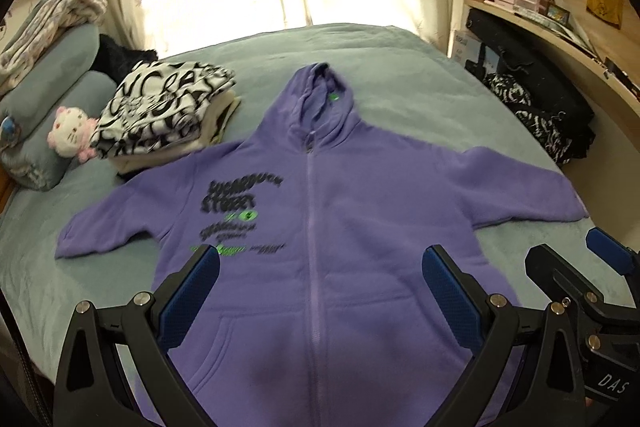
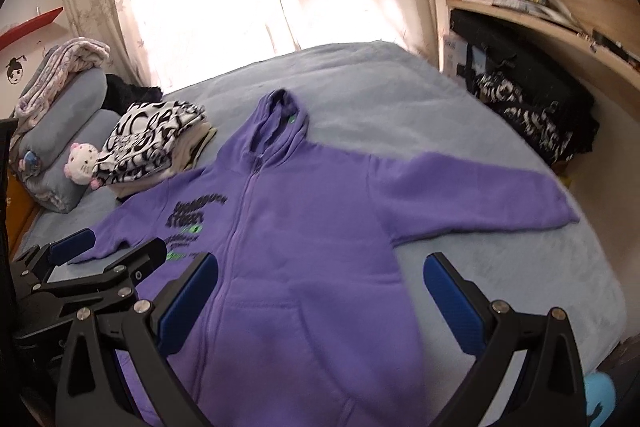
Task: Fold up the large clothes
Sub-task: 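Grasp the purple hoodie's sleeve cuff with the right gripper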
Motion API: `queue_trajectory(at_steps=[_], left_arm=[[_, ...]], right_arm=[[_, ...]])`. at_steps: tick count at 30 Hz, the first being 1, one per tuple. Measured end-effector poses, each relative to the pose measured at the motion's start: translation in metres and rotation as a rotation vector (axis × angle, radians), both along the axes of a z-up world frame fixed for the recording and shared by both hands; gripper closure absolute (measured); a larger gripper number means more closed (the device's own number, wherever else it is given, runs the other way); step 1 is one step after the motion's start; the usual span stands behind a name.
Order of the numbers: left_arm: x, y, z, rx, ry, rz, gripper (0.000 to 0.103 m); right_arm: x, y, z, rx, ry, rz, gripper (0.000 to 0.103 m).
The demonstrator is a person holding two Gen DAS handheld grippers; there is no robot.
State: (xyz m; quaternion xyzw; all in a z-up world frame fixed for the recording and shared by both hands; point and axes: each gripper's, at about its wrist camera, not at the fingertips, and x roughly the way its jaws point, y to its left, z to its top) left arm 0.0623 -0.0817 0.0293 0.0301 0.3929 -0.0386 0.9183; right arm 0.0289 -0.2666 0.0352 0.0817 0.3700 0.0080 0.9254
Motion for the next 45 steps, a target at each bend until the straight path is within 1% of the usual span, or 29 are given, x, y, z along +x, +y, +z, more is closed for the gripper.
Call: queue_trajectory(at_steps=[5,9,12,14,16,18,20,23,25,28,31,35,38,41,44,45], left_arm=[[0.024,-0.018,0.0,-0.021,-0.015,-0.017,0.003],[0.043,-0.037,-0.002,-0.002,-0.063,-0.021,0.003],[0.055,-0.051,-0.005,0.017,-0.082,-0.019,0.003],[0.064,-0.062,-0.008,0.027,-0.097,-0.017,0.003],[0.073,-0.071,-0.012,0.033,-0.104,-0.023,0.002],[0.081,-0.08,-0.017,0.016,-0.094,-0.038,0.002],[0.093,-0.089,-0.024,-0.019,-0.057,-0.058,0.002],[0.109,-0.101,-0.035,-0.049,-0.02,-0.056,0.002],[0.119,-0.109,-0.045,-0.059,0.007,-0.054,0.002],[0.137,-0.12,-0.061,-0.08,0.049,-0.051,0.002],[0.154,-0.129,-0.081,-0.07,0.074,-0.029,0.002],[0.176,-0.143,-0.111,-0.036,0.119,0.003,0.002],[0.183,-0.15,-0.128,-0.031,0.129,0.013,0.002],[0.188,-0.156,-0.14,-0.027,0.126,0.004,0.002],[0.193,-0.163,-0.149,-0.019,0.125,-0.011,0.002],[0.194,-0.163,-0.151,-0.015,0.123,-0.01,0.002]], right_arm=[[0.013,-0.014,0.006,-0.072,-0.024,-0.025,0.0],[0.023,-0.033,0.009,-0.139,-0.046,-0.089,0.0],[0.032,-0.059,0.01,-0.143,-0.053,-0.156,0.0],[0.034,-0.078,0.009,-0.104,-0.062,-0.193,0.0],[0.041,-0.103,0.004,-0.048,-0.051,-0.221,0.0],[0.047,-0.125,-0.002,-0.011,-0.052,-0.235,0.0],[0.052,-0.139,-0.009,-0.015,-0.039,-0.276,0.001],[0.064,-0.168,-0.028,0.025,0.007,-0.315,0.008],[0.072,-0.19,-0.045,0.054,0.061,-0.361,0.008],[0.079,-0.215,-0.067,0.08,0.114,-0.432,0.008],[0.088,-0.242,-0.092,0.113,0.165,-0.478,0.009],[0.096,-0.27,-0.128,0.187,0.237,-0.537,0.019],[0.1,-0.29,-0.155,0.264,0.285,-0.598,0.02],[0.103,-0.301,-0.172,0.331,0.29,-0.632,0.02],[0.106,-0.306,-0.179,0.351,0.275,-0.657,0.02],[0.108,-0.306,-0.179,0.354,0.27,-0.663,0.025]])
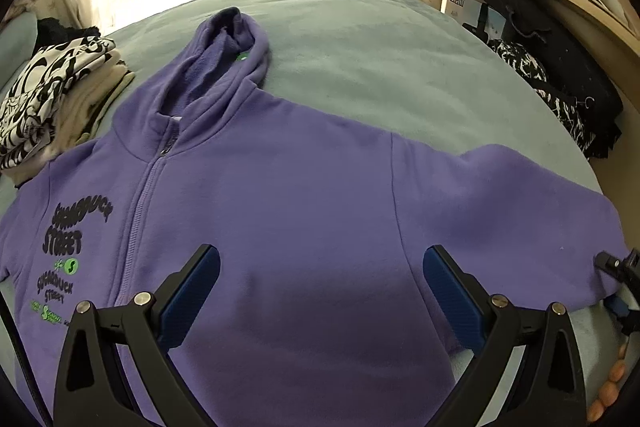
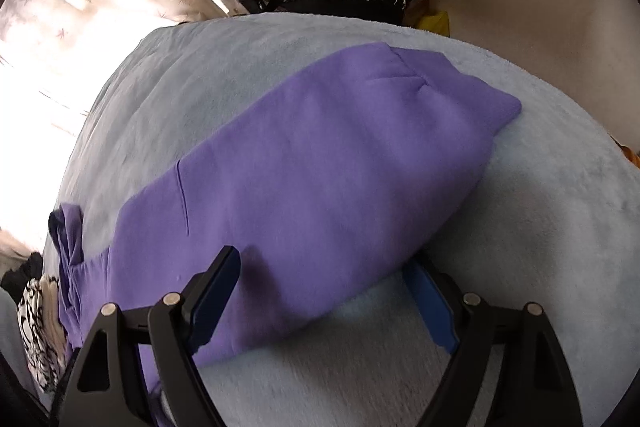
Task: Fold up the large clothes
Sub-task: 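Grasp the purple hoodie's sleeve cuff with the right gripper, then fold the held sleeve across the hoodie front toward the zipper with the right gripper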
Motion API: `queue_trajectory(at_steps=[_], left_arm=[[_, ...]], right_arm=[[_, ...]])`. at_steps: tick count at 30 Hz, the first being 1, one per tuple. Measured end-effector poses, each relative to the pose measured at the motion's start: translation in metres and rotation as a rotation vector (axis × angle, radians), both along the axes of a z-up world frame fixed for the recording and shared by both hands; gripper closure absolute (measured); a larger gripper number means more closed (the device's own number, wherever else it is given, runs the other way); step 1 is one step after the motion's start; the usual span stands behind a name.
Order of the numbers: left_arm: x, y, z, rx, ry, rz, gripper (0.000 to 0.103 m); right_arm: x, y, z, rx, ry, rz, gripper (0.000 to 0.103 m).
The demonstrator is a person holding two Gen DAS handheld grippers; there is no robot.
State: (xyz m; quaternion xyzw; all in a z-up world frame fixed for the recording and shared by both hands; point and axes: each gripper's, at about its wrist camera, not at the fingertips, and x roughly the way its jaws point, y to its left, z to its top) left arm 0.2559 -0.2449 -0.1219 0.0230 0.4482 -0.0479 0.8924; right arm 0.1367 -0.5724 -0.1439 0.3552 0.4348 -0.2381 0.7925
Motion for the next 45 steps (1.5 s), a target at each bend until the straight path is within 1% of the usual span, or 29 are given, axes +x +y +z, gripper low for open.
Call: queue_trajectory(at_steps=[1,3,4,5,6,8,11,15,17,18,20,22,23,24,26,27,29,30,32,33,35,36,37,38,39,41,44,45], left_arm=[[0.002,-0.001,-0.002,0.006,-0.001,0.002,0.002],[0.004,-0.003,-0.004,0.01,0.002,0.004,0.002],[0.006,-0.004,-0.005,0.008,0.004,0.005,0.002],[0.007,-0.004,-0.005,0.007,0.006,0.004,0.002],[0.008,-0.003,-0.004,0.007,0.005,0.004,0.003],[0.008,-0.004,-0.003,0.009,-0.005,0.001,0.007],[0.008,-0.002,0.001,0.019,-0.016,-0.01,0.008],[0.003,0.01,0.015,0.006,-0.054,-0.011,0.008],[0.001,0.022,0.025,-0.041,-0.047,-0.018,0.008],[0.001,0.028,0.029,-0.055,-0.046,-0.017,0.008],[-0.003,0.042,0.036,-0.059,-0.053,0.002,0.013],[-0.004,0.058,0.04,-0.047,-0.046,0.015,0.024],[-0.005,0.067,0.04,-0.047,-0.039,0.022,0.026],[-0.006,0.078,0.041,-0.049,-0.034,0.034,0.028],[-0.007,0.103,0.041,-0.056,-0.031,0.064,0.029],[-0.009,0.119,0.04,-0.054,-0.031,0.088,0.029],[-0.011,0.143,0.036,-0.056,-0.025,0.115,0.029],[-0.013,0.153,0.033,-0.057,-0.019,0.123,0.029],[-0.015,0.173,0.026,-0.057,0.0,0.134,0.029],[-0.017,0.181,0.023,-0.054,0.008,0.135,0.029],[-0.021,0.192,0.016,-0.049,0.021,0.127,0.029],[-0.024,0.194,0.015,-0.049,0.022,0.122,0.029],[-0.027,0.198,0.013,-0.05,0.025,0.115,0.029],[-0.029,0.199,0.012,-0.054,0.028,0.109,0.029],[-0.031,0.2,0.012,-0.061,0.031,0.101,0.029],[-0.034,0.197,0.012,-0.081,0.041,0.083,0.029],[-0.04,0.185,0.015,-0.1,0.047,0.043,0.029],[-0.043,0.179,0.017,-0.101,0.046,0.023,0.029]], right_arm=[[0.002,-0.001,0.0,-0.002,-0.004,-0.01,0.032],[0.012,-0.006,-0.003,-0.01,0.01,-0.021,0.064],[0.013,-0.008,-0.003,-0.002,0.005,-0.029,0.072],[0.014,-0.011,-0.002,0.015,-0.015,-0.034,0.086],[0.014,-0.013,0.0,0.029,-0.037,-0.036,0.091],[0.012,-0.011,0.008,0.014,-0.065,-0.046,0.093],[0.009,-0.002,0.028,-0.033,-0.134,-0.033,0.094],[0.008,0.031,0.075,-0.086,-0.277,0.067,0.094],[0.011,0.058,0.102,-0.117,-0.347,0.153,0.094],[0.013,0.069,0.111,-0.125,-0.368,0.187,0.094],[0.021,0.108,0.134,-0.134,-0.426,0.318,0.094],[0.028,0.144,0.146,-0.151,-0.448,0.423,0.094],[0.031,0.162,0.149,-0.161,-0.452,0.472,0.094],[0.036,0.188,0.15,-0.177,-0.446,0.534,0.094],[0.045,0.22,0.143,-0.19,-0.425,0.611,0.094],[0.051,0.242,0.133,-0.187,-0.397,0.668,0.094],[0.055,0.27,0.113,-0.18,-0.349,0.742,0.093],[0.06,0.292,0.098,-0.186,-0.303,0.795,0.092],[0.063,0.315,0.075,-0.209,-0.227,0.849,0.091],[0.064,0.329,0.056,-0.215,-0.159,0.881,0.09],[0.063,0.341,0.037,-0.209,-0.088,0.902,0.086],[0.06,0.345,0.03,-0.21,-0.06,0.905,0.079],[0.056,0.348,0.026,-0.212,-0.037,0.906,0.075],[0.053,0.348,0.025,-0.213,-0.028,0.906,0.068],[0.047,0.347,0.027,-0.213,-0.032,0.904,0.062],[0.029,0.338,0.035,-0.19,-0.051,0.893,0.057],[0.006,0.317,0.047,-0.115,-0.091,0.852,0.057],[0.003,0.317,0.05,-0.101,-0.105,0.835,0.057]])
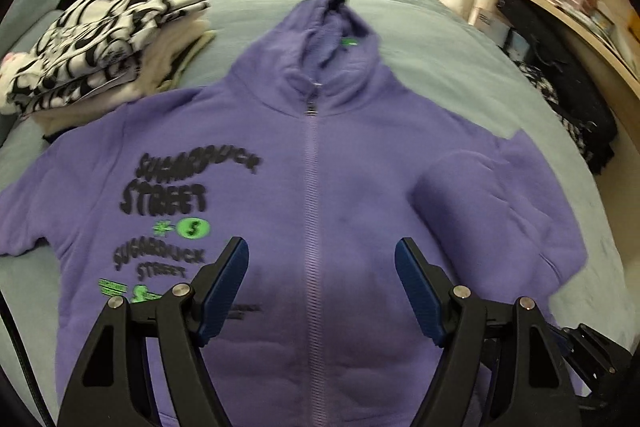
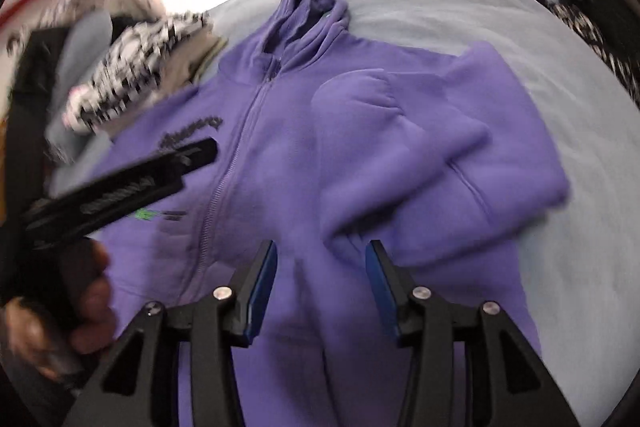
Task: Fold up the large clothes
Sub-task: 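Fold the held sleeve across the hoodie front toward the zipper with the right gripper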
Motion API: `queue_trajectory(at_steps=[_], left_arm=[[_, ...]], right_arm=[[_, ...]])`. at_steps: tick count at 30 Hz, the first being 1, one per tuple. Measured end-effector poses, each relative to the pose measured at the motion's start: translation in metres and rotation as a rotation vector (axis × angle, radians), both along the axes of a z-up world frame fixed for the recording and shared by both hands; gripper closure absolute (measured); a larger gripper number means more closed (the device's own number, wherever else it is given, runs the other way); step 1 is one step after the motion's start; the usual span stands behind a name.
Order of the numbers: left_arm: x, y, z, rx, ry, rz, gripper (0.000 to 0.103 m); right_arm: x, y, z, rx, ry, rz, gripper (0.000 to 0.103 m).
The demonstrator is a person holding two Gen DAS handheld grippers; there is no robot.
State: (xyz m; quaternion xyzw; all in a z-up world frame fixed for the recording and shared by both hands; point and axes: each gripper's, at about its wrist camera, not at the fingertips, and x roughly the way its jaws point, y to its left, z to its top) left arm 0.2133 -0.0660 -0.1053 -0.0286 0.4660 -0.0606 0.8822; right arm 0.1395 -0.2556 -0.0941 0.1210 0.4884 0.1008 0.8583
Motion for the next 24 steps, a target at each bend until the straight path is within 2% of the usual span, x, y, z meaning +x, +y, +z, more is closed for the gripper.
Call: queue_trajectory(at_steps=[7,13,19,20,21,22,23,24], left_arm=[[-0.02,-0.067,0.003,0.048,0.003,-0.194,0.029],[-0.028,-0.123,-0.008,0.124,0.016,-0.301,0.029],[-0.022,-0.156,-0.025,0.229,0.017,-0.32,0.03],[-0.019,-0.158,-0.025,0.248,0.008,-0.316,0.037],[-0.017,-0.158,-0.024,0.254,0.0,-0.317,0.064],[-0.013,-0.159,-0.022,0.255,0.002,-0.322,0.074],[-0.009,-0.156,-0.019,0.248,0.002,-0.313,0.076],[-0.006,-0.151,-0.013,0.229,-0.011,-0.296,0.081]], right_arm=[[-0.045,-0.057,0.006,0.08,-0.057,-0.229,0.057],[-0.056,-0.083,0.008,0.066,-0.07,-0.295,0.057],[-0.06,-0.093,0.003,0.063,-0.069,-0.31,0.057],[-0.061,-0.093,0.002,0.058,-0.068,-0.313,0.057],[-0.06,-0.092,0.001,0.055,-0.068,-0.311,0.057],[-0.061,-0.092,0.001,0.055,-0.07,-0.309,0.057],[-0.062,-0.093,0.0,0.054,-0.071,-0.309,0.057],[-0.063,-0.093,0.0,0.057,-0.075,-0.306,0.057]])
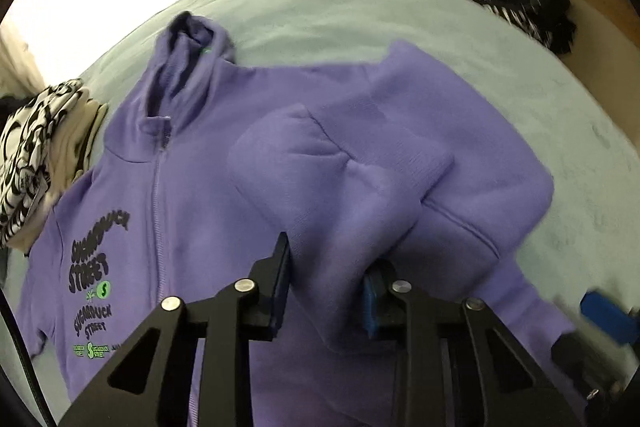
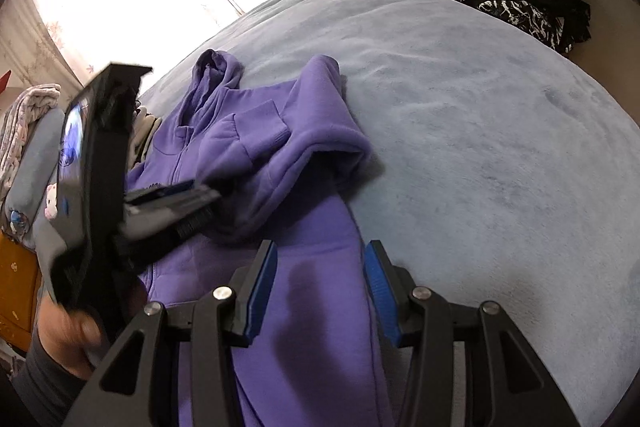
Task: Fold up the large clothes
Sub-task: 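Fold the held sleeve across the hoodie front toward the zipper with the right gripper, then grasp the folded sleeve cuff with the left gripper and lay it across the chest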
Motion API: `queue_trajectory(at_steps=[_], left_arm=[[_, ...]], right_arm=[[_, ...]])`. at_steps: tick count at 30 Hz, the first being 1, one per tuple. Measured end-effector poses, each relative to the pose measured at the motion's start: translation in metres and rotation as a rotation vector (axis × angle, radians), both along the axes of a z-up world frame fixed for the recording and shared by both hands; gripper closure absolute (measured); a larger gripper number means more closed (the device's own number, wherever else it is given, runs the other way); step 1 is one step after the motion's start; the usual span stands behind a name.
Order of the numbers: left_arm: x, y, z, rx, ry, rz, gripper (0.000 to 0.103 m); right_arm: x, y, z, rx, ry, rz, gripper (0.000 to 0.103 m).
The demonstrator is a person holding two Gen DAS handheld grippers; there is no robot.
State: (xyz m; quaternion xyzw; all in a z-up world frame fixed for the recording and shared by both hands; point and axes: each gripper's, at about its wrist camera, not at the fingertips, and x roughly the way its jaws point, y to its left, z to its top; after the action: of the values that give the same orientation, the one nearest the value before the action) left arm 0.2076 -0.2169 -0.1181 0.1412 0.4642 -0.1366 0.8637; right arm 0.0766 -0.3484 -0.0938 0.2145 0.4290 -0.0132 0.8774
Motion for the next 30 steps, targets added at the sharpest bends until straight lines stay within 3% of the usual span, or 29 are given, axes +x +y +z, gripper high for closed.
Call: queue_trajectory(at_steps=[4,7,9,14,16,17,22,30], left_arm=[[0.01,0.035,0.036,-0.048,-0.146,0.101,0.083],[0.019,0.079,0.052,-0.094,-0.195,0.231,0.082],[0.026,0.111,0.046,-0.137,-0.157,0.313,0.078],[0.037,0.181,-0.002,-0.233,0.051,0.43,0.066],[0.034,0.199,-0.014,-0.287,0.104,0.461,0.051],[0.033,0.207,-0.018,-0.318,0.123,0.473,0.049],[0.042,0.236,-0.031,-0.417,0.209,0.485,0.046],[0.058,0.269,-0.043,-0.53,0.255,0.46,0.045]], right_arm=[[0.0,0.0,0.0,-0.007,-0.007,0.003,0.057],[0.0,0.001,-0.001,-0.011,-0.002,0.002,0.057],[0.0,0.002,-0.003,-0.012,0.005,0.002,0.057],[0.002,0.005,-0.005,-0.013,0.018,0.01,0.057],[0.003,0.007,-0.005,-0.019,0.024,0.015,0.057],[0.004,0.008,-0.006,-0.022,0.026,0.016,0.057],[0.008,0.013,-0.004,-0.036,0.029,0.027,0.057],[0.034,0.017,0.003,-0.006,0.049,0.088,0.057]])
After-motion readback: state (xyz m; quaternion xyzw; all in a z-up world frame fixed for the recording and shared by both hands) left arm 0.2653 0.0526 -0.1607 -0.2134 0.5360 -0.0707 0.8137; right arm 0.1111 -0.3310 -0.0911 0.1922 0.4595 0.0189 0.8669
